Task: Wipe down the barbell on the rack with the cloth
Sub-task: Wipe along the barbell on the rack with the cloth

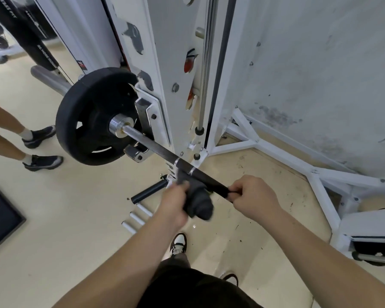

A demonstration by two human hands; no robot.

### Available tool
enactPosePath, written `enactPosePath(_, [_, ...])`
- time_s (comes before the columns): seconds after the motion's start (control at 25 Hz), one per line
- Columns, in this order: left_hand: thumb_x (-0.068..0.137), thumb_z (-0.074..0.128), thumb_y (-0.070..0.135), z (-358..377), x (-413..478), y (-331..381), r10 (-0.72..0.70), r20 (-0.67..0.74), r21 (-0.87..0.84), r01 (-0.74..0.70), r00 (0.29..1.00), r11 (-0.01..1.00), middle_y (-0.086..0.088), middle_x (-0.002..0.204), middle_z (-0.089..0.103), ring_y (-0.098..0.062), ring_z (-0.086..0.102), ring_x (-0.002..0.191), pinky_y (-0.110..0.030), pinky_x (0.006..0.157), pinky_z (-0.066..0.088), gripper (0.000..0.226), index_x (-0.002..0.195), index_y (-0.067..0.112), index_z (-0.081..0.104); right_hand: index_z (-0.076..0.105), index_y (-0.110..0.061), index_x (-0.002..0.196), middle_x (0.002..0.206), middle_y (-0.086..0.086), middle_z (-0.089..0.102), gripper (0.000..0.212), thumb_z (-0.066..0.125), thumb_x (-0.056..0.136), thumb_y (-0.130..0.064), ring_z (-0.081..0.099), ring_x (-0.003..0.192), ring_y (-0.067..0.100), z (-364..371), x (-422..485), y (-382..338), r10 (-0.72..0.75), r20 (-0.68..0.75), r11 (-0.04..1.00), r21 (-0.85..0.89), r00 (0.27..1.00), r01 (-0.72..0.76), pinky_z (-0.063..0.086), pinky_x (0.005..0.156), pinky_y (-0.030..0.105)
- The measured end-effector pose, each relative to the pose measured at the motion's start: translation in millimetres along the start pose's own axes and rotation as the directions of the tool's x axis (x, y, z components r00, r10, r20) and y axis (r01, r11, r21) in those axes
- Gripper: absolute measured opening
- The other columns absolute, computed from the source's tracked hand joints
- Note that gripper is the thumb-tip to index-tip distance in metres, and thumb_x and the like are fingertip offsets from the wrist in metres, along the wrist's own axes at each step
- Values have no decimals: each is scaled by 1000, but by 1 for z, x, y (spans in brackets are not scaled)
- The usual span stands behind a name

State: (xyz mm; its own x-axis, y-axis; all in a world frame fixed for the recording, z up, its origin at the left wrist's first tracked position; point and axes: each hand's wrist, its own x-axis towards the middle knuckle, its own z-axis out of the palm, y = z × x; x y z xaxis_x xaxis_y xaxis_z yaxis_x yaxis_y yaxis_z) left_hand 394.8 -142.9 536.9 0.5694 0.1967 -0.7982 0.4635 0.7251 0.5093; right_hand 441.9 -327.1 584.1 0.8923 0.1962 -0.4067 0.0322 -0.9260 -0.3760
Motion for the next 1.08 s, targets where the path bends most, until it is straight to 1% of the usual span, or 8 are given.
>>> enactPosePath(0.2, [104,41,13,0,12,18,-15,91,-219,34,996,975,-11,61,59,-22,46,44,-31,47,42,20,91,12,57,75,-33,95,93,-11,60,14,65,87,-29,61,83,16,7,-4,0,5,-68,1000,23,998,-3,47,64,28])
enactPosePath(0.36, [101,49,5,10,-30,-39,-217,183,250,168,959,954,-19,79,70,-30,67,59,-31,51,53,26,121,0,63,78,-36,92,90,-15,63,15,67,86,-27,61,88,14,5,-4,6,0,-30,993,116,1000,4,52,73,32])
enactPosePath(0.52, [98,58,14,3,-45,13,269,-69,336,-232,961,913,-17,75,62,-25,58,58,-33,54,49,11,92,7,63,76,-30,108,100,-14,66,22,70,87,-33,64,93,12,-6,-18,29,-17,-96,979,202,995,37,55,84,36])
enactPosePath(0.6, [95,58,19,5,-48,52,716,71,643,-581,695,500,-11,74,58,-18,54,66,-30,60,46,16,85,7,58,75,-32,105,98,-14,68,22,71,84,-38,65,85,11,-13,-25,40,27,-24,992,120,999,-24,57,78,36])
enactPosePath(0.68, [94,54,23,16,-36,69,763,451,800,-588,462,-117,1,90,62,-17,53,80,-30,68,46,10,90,14,59,76,-32,100,87,-10,69,18,68,84,-32,65,69,12,-13,-31,41,45,43,999,11,998,-45,58,67,33])
enactPosePath(0.76, [90,45,29,23,-13,60,586,583,811,-361,563,-461,9,113,66,-30,50,98,-40,80,47,27,106,25,68,76,-30,102,87,-9,67,22,63,86,-24,63,71,14,-10,-35,37,34,-4,998,-46,999,-34,56,64,31])
enactPosePath(0.88, [83,43,26,40,-3,21,545,548,820,-278,635,-501,12,117,67,-35,46,104,-46,87,41,38,108,32,70,76,-31,101,95,-11,65,21,65,86,-22,61,83,16,-5,-38,38,43,-82,999,37,996,-40,56,72,35])
enactPosePath(1.08, [92,48,19,19,-8,4,185,911,397,-666,368,-631,10,138,64,-30,55,101,-39,90,48,46,135,29,63,73,-31,105,102,-12,63,23,73,85,-42,59,95,13,-7,-49,63,63,-158,987,157,985,-38,51,78,34])
